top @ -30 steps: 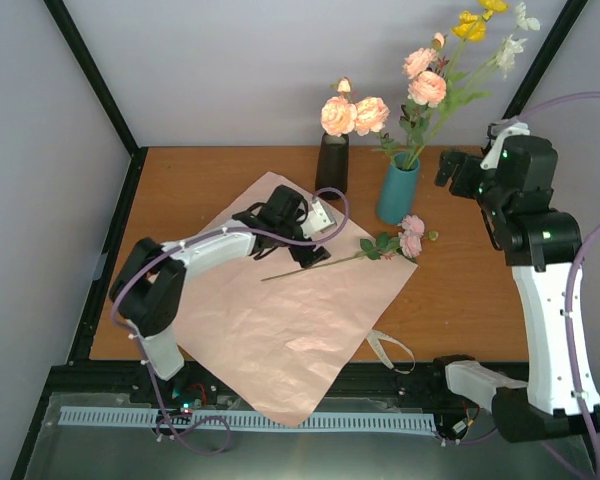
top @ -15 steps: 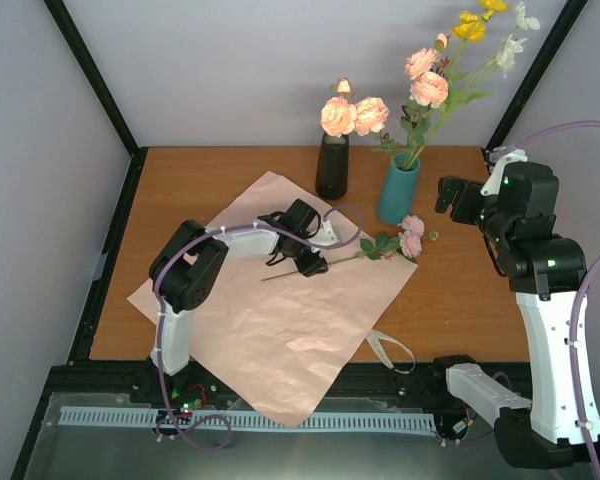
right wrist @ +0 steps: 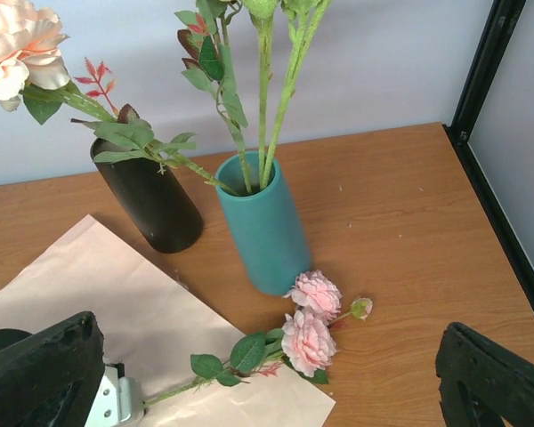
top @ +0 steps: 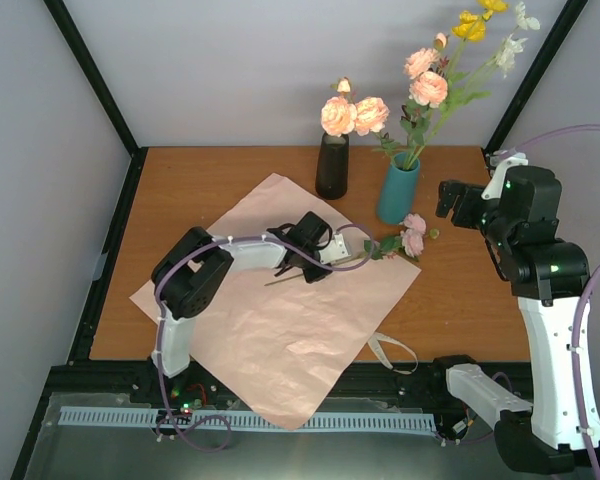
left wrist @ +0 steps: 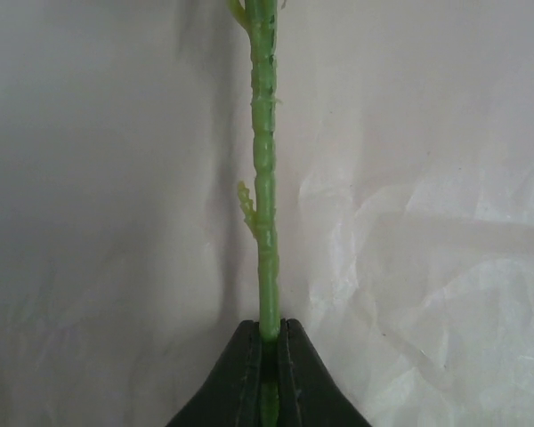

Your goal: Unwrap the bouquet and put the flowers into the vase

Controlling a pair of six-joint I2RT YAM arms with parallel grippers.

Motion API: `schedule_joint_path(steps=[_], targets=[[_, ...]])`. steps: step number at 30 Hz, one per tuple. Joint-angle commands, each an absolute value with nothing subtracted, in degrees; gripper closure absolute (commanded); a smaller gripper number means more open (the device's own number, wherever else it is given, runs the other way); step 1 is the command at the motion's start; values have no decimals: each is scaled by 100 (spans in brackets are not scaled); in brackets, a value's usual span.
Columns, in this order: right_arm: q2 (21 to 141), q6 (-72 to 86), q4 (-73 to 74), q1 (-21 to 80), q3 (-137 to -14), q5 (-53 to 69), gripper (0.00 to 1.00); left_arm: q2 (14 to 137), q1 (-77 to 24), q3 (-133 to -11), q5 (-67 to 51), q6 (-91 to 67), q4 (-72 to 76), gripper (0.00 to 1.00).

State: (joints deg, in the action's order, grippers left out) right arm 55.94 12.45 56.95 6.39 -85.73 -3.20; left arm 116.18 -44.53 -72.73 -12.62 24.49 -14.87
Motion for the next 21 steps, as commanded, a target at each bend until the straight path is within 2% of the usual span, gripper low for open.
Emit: schedule_joint_path(steps=[1, 12, 21], targets=[[5459, 1183, 5700, 615, -8617, -267, 0, 11112, -4505, -7083, -1068, 2463, -1272, 100], [4981, 1247, 5598, 615, -8347, -282, 0, 10058, -4561, -6932, -1507, 2478, -1572, 100], [4519, 1268, 5547, 615, -8325, 174, 0, 9213, -4762, -6951, -1505, 2306, -2124, 100]])
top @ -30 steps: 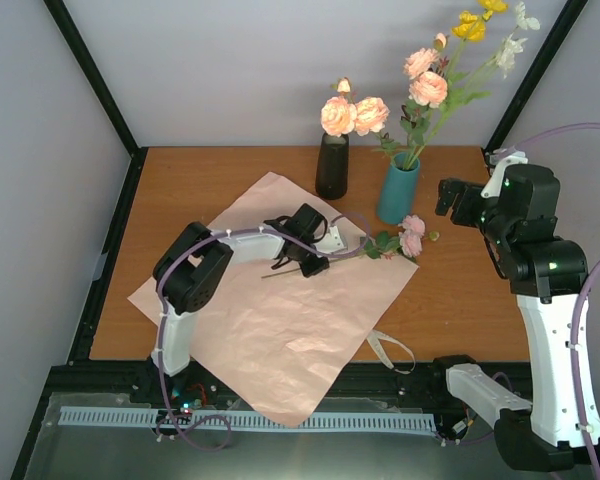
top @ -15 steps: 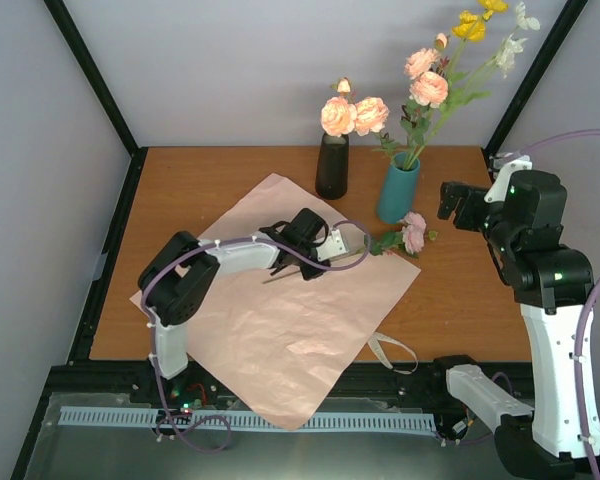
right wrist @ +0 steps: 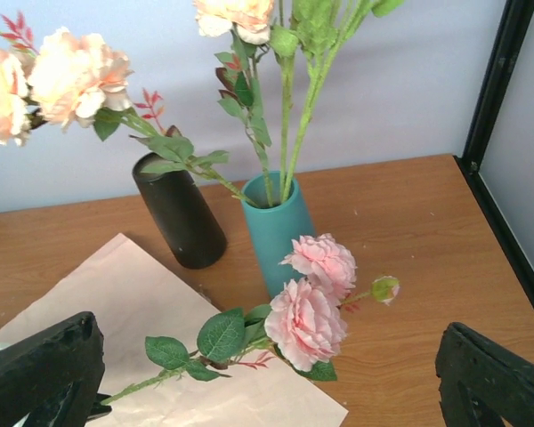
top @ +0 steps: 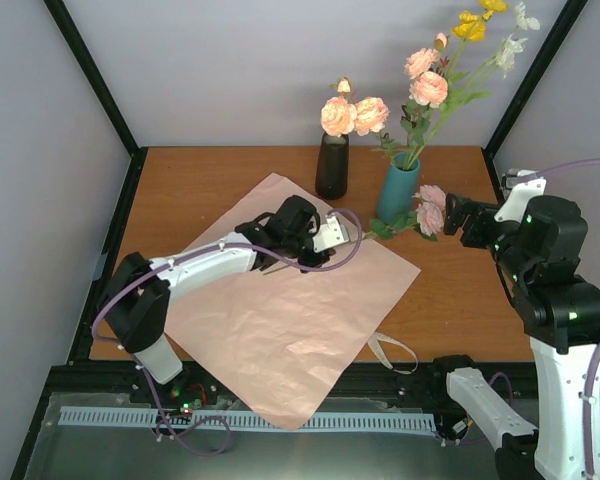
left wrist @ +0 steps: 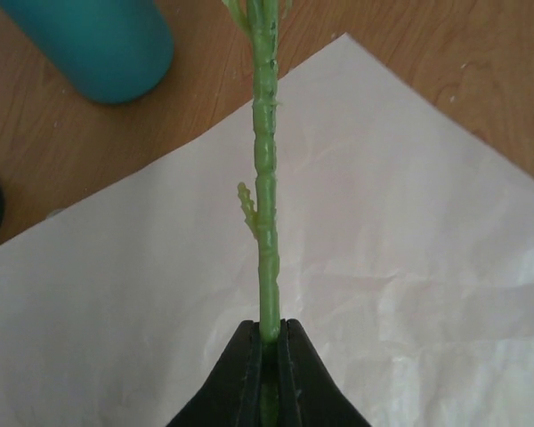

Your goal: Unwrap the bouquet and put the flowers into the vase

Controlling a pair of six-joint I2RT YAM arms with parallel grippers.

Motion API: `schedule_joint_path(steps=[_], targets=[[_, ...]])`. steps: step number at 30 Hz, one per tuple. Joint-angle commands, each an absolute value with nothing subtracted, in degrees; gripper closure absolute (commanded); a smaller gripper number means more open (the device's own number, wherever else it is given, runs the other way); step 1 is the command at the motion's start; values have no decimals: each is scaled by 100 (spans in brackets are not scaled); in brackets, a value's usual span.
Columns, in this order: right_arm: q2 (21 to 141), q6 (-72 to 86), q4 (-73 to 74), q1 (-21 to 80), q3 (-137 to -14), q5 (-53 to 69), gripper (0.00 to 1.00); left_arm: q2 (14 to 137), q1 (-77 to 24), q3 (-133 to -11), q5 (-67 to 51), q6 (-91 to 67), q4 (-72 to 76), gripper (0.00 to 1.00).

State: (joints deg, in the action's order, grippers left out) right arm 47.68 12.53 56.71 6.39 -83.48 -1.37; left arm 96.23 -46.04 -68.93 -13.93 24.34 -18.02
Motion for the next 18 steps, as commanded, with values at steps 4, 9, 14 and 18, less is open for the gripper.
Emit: schedule_joint_path(steps=[4, 9, 14, 18], targets=[[4151, 1241, 5291, 615, -8289, 796, 0, 8716, -4820, -6952, -1721, 1834, -2106, 100], [3655, 1369, 4678, 615, -8107, 2013, 0, 8179, -4825, -7038, -2174, 808, -1701, 100], [3354, 1649, 4154, 615, -7778, 2874, 0, 7962, -4825, -7262, -2422, -30, -1401, 100], [3389, 1925, 3857, 615, -7596, 3474, 2, 7907, -4825, -7580, -2576, -360, -1310, 100]])
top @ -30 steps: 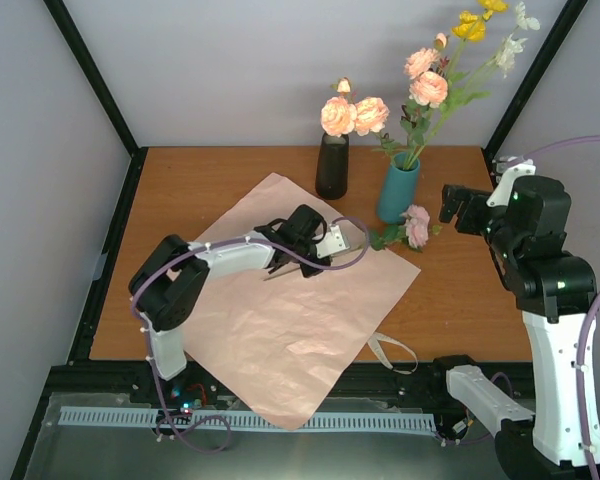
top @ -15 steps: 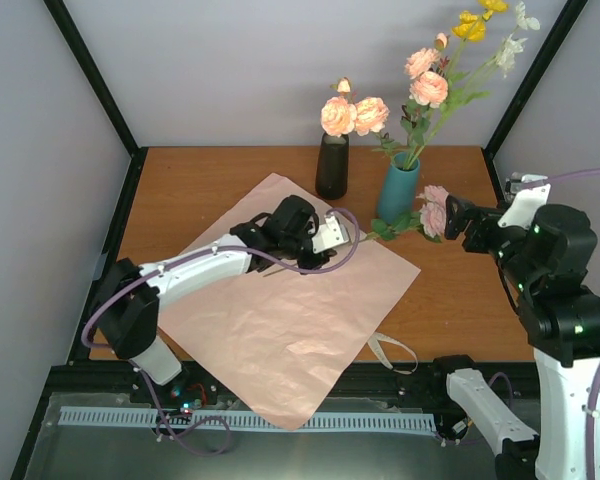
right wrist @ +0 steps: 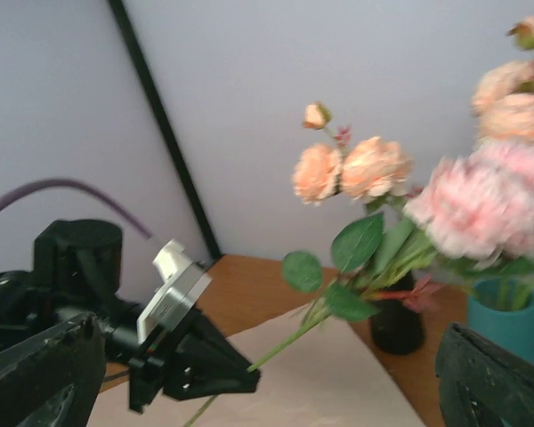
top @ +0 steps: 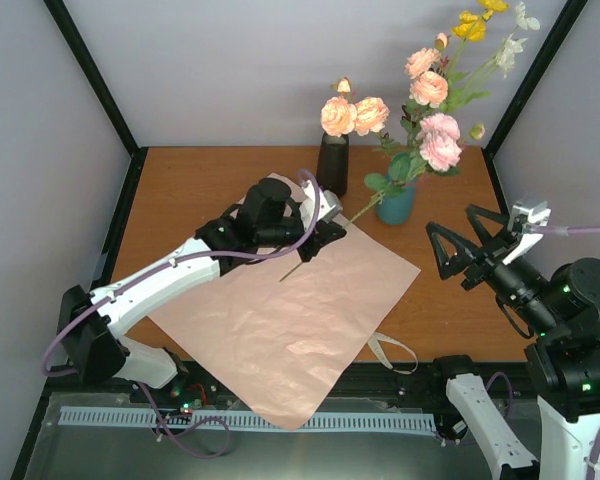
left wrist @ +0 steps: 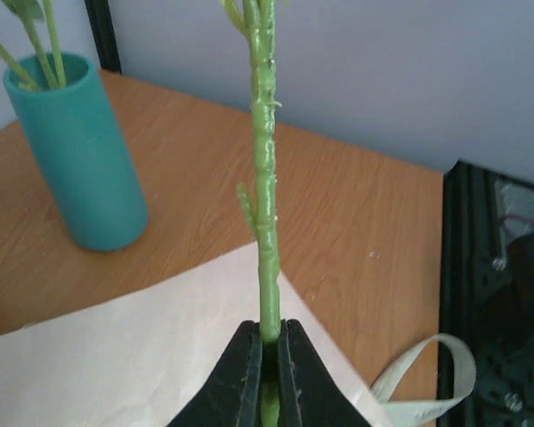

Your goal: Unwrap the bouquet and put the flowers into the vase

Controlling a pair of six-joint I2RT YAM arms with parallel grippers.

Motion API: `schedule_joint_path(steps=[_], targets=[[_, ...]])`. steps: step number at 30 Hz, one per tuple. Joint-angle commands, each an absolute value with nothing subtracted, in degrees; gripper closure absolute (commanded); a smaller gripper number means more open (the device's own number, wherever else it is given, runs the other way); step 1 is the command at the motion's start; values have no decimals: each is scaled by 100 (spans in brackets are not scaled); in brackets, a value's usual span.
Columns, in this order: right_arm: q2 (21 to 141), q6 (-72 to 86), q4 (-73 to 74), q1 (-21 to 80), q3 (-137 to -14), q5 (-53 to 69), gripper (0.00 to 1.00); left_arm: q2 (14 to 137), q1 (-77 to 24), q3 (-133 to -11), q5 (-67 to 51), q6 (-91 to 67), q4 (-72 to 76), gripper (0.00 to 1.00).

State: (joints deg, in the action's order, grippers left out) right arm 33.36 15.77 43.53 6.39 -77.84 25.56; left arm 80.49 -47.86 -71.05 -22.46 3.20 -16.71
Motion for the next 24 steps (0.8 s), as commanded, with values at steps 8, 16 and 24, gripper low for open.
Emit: schedule_joint_path(steps=[8, 16, 24], targets=[[4091, 2501, 3320, 615, -7346, 4292, 14, 7999, -4825, -8241, -3154, -673, -1258, 100], [4638, 2865, 2607, 615, -7318, 4160, 19, 8283, -5027, -8642, -3428, -745, -1226, 100], [4804, 3050, 2394, 615, -7356, 4104, 46, 8625, -5482, -8866, -3304, -764, -1167, 100]])
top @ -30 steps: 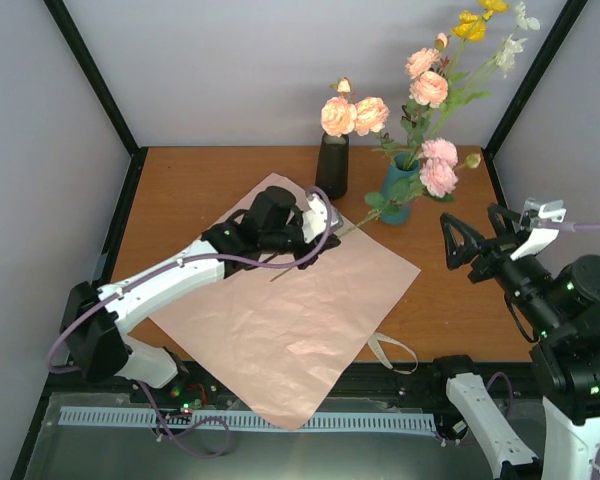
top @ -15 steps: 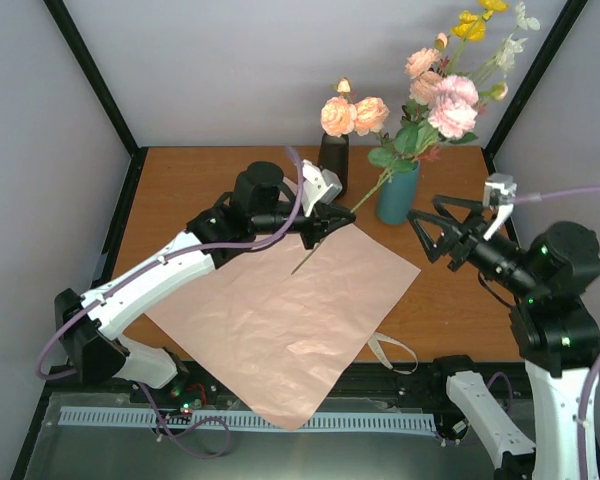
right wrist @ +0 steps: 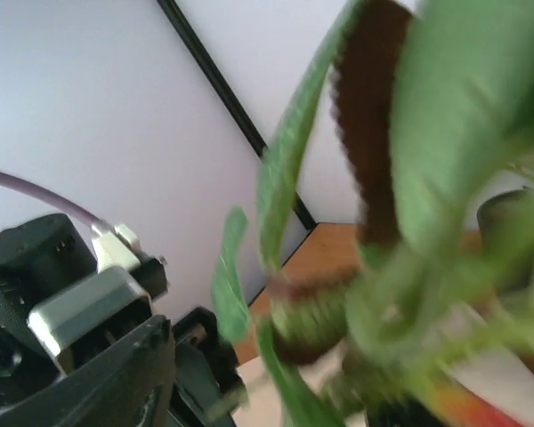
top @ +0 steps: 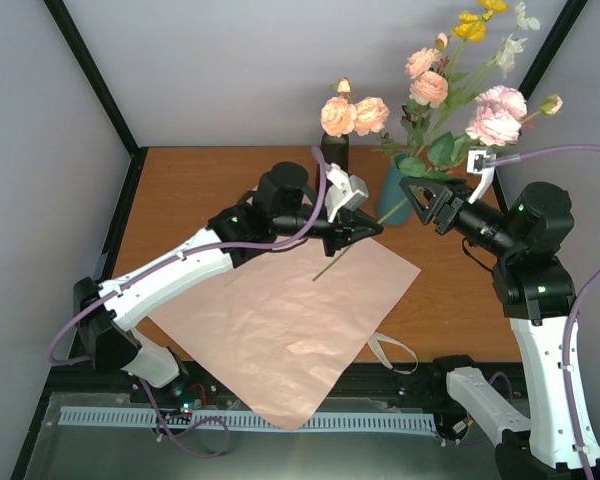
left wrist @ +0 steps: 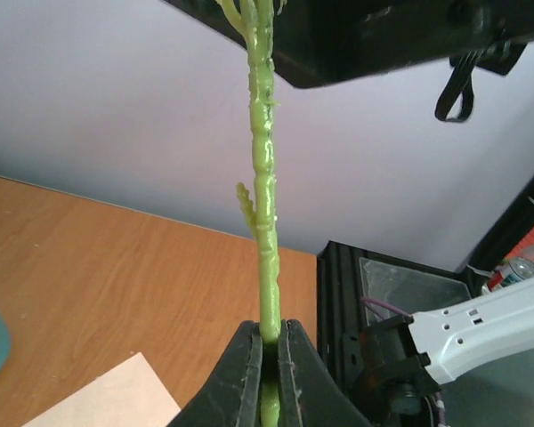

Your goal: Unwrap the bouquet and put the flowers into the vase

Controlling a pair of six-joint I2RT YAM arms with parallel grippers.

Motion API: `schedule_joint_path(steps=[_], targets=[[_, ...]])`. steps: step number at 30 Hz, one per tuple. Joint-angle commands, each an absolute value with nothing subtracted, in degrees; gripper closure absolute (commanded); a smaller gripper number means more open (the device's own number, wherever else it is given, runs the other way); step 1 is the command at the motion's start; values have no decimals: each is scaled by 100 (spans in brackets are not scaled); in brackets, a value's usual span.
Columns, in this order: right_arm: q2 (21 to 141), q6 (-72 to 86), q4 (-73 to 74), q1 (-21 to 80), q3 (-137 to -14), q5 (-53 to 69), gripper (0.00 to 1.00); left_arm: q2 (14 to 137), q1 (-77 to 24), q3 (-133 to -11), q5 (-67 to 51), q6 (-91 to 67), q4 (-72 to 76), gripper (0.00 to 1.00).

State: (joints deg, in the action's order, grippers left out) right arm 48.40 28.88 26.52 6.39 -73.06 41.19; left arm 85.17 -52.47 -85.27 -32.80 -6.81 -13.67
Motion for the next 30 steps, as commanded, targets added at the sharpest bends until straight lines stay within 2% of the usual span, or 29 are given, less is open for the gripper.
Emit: schedule_joint_path(steps=[1, 4, 5, 8, 10, 11, 17, 20, 21, 22, 23, 30], targets=[[4795, 3050, 2452, 615, -7356, 4037, 57, 8673, -5501, -8876, -3283, -777, -1142, 100], [4715, 3033, 2625, 615, -7335, 3811, 94, 8816, -5588, -8915, -3212, -839, -1079, 100], [4674, 3031, 2676, 615, -7324, 3731, 97, 8843, -5604, -8925, -3168, -865, -1062, 100], [4539, 2996, 2730, 615, -7288, 3610, 97, 8922, -5633, -8915, -3034, -981, -989, 99], [4474, 2940, 2784, 615, -7285, 3551, 97, 8950, -5642, -8903, -3003, -1014, -967, 96], [4459, 2894, 2824, 615, -7304, 3531, 97, 8975, -5642, -8914, -2973, -1024, -967, 91], [4482, 2506, 3213, 615, -7520, 3383, 97, 8867, -5643, -8705, -2481, -1062, -967, 50], [4454, 2359, 3275, 615, -7502, 3319, 97, 8740, -5643, -8459, -2207, -1062, -996, 34], [4460, 2303, 3299, 615, -7512, 3269, 97, 8679, -5647, -8395, -2056, -1066, -1051, 25], [4471, 2246, 3325, 615, -7526, 3187, 97, 8590, -5643, -8321, -1849, -1066, -1114, 10], [4485, 2184, 3350, 615, -7550, 3097, 97, 8517, -5649, -8242, -1636, -1071, -1173, 2], [4658, 1795, 3604, 615, -7797, 2372, 97, 7971, -5624, -7663, 42, -874, -1585, 1]])
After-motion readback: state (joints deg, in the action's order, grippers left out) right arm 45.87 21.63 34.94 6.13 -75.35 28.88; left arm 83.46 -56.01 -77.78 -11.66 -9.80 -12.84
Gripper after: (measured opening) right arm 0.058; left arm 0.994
